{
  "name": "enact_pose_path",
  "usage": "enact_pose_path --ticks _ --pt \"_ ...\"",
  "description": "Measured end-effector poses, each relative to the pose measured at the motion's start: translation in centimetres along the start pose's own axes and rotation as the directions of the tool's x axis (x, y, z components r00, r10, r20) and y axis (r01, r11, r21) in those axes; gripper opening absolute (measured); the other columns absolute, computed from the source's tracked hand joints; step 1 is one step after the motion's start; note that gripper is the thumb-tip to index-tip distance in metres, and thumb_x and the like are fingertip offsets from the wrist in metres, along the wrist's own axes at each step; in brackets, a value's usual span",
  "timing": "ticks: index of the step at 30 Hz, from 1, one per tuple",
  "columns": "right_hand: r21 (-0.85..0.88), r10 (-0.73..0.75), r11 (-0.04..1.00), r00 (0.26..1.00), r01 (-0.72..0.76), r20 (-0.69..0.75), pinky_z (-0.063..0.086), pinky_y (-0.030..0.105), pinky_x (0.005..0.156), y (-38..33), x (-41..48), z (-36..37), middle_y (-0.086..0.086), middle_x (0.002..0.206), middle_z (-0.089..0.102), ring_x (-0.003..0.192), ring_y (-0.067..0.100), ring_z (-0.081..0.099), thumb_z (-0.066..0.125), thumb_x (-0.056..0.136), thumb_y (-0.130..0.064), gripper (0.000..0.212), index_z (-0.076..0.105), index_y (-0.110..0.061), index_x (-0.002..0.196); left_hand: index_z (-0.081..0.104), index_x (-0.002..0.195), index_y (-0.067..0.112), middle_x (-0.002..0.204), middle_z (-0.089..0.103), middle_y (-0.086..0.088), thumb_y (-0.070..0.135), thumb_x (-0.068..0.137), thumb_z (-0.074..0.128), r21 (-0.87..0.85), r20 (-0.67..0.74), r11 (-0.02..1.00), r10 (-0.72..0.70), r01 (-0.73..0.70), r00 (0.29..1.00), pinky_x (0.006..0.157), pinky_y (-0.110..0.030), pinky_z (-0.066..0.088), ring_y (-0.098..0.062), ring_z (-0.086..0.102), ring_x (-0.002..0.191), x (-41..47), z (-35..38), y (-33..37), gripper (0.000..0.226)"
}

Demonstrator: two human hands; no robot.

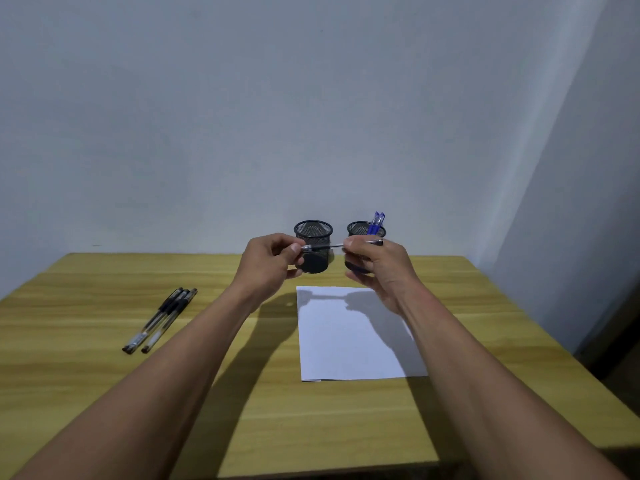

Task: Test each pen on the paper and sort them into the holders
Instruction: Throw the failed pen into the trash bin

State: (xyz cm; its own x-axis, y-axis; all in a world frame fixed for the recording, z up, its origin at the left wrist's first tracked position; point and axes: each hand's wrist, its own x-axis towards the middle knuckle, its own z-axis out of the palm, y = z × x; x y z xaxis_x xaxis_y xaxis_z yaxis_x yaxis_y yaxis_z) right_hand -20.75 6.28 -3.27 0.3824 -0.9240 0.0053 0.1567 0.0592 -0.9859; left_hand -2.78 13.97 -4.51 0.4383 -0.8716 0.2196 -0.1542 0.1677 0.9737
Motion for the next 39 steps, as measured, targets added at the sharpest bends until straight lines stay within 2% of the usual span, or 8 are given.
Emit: enact_pose_path --ticks 4,8,11,16,21,28,35,39 --pt "-0.346 -0.179 0.921 0.983 0.177 0.026 0.05 0.023 0.065 -1.8 -0.4 -1.6 0.008 0.082 0.067 0.075 0.018 0.058 0.081 0.083 -0.006 0.006 0.078 -0.011 0.086 0.069 0.103 0.0 0.082 0.066 -0.011 0.006 0.1 0.054 0.038 0.009 0.999 0.011 -0.012 1.0 0.084 -0.043 0.06 -0.016 0.064 0.079 -0.4 0.2 -0.3 0.016" --pt "-0.674 -0.254 0.672 0.95 0.308 0.181 0.042 0.012 0.057 -2.8 -0.4 -1.3 -0.004 0.071 0.069 0.062 0.005 0.058 0.079 0.084 -0.014 0.004 0.081 -0.014 0.087 0.069 0.102 0.004 0.085 0.068 -0.01 0.007 0.1 0.055 0.046 0.018 0.998 0.034 -0.035 0.999 0.082 -0.039 0.061 -0.015 0.067 0.082 -0.5 1.1 0.0 0.015" --pt "-0.767 -0.253 0.548 0.94 0.335 0.229 0.041 0.009 0.056 -3.1 -0.3 -1.1 -0.012 0.072 0.068 0.059 -0.005 0.058 0.078 0.086 -0.02 0.006 0.082 -0.021 0.091 0.069 0.103 0.004 0.087 0.068 -0.011 0.007 0.099 0.055 0.039 0.021 0.998 0.049 -0.05 0.999 0.081 -0.037 0.061 -0.017 0.067 0.084 -0.6 1.4 0.5 0.015" --pt "-0.823 -0.294 0.451 0.928 0.345 0.229 0.045 0.018 0.066 -3.3 -1.1 -1.8 -0.005 0.086 0.076 0.08 0.011 0.066 0.074 0.089 -0.021 0.009 0.082 -0.021 0.094 0.071 0.106 0.018 0.1 0.072 -0.007 0.02 0.097 0.06 0.102 0.014 0.993 0.056 -0.058 0.998 0.086 -0.04 0.059 -0.016 0.069 0.094 -1.0 2.0 0.8 0.014" --pt "-0.893 -0.324 0.381 0.939 0.241 0.115 0.052 0.033 0.087 -4.0 -2.2 -6.5 -0.008 0.091 0.076 0.095 0.015 0.067 0.072 0.089 -0.026 0.011 0.081 -0.025 0.095 0.073 0.11 0.021 0.105 0.074 0.003 0.028 0.099 0.055 0.414 0.038 0.894 0.17 -0.171 0.985 0.084 -0.028 0.047 -0.013 0.065 0.096 -1.6 5.3 1.3 0.022" --pt "-0.957 -0.372 0.291 0.922 0.009 -0.104 0.051 0.045 0.096 -4.6 -5.9 -17.6 -0.009 0.093 0.076 0.101 0.019 0.065 0.069 0.091 -0.032 0.012 0.08 -0.028 0.095 0.062 0.133 0.012 0.135 0.063 -0.006 0.042 0.101 0.045 0.592 0.42 0.663 0.231 -0.458 0.878 0.102 -0.035 0.044 -0.025 0.057 0.125 -1.6 16.8 0.5 0.047" --pt "-0.934 -0.409 0.24 0.845 -0.265 -0.345 0.052 0.041 0.09 -3.8 -12.0 -28.7 -0.007 0.094 0.077 0.101 0.023 0.065 0.067 0.092 -0.035 0.017 0.081 -0.028 0.098 0.053 0.139 0.016 0.146 0.051 -0.012 0.053 0.102 0.032 0.536 0.766 0.42 0.123 -0.732 0.631 0.11 -0.046 0.035 -0.026 0.04 0.139 -5.1 30.4 -0.8 0.057" --pt "-0.891 -0.414 0.222 0.789 -0.396 -0.454 0.052 0.042 0.093 -1.8 -15.0 -33.8 -0.004 0.099 0.078 0.105 0.026 0.064 0.067 0.092 -0.037 0.02 0.081 -0.028 0.104 0.02 0.157 0.032 0.166 0.009 -0.01 0.067 0.096 0.019 0.54 0.832 0.389 -0.114 -0.746 0.543 0.117 -0.065 0.004 -0.031 0.001 0.153 -7.8 35.5 -2.1 0.07"
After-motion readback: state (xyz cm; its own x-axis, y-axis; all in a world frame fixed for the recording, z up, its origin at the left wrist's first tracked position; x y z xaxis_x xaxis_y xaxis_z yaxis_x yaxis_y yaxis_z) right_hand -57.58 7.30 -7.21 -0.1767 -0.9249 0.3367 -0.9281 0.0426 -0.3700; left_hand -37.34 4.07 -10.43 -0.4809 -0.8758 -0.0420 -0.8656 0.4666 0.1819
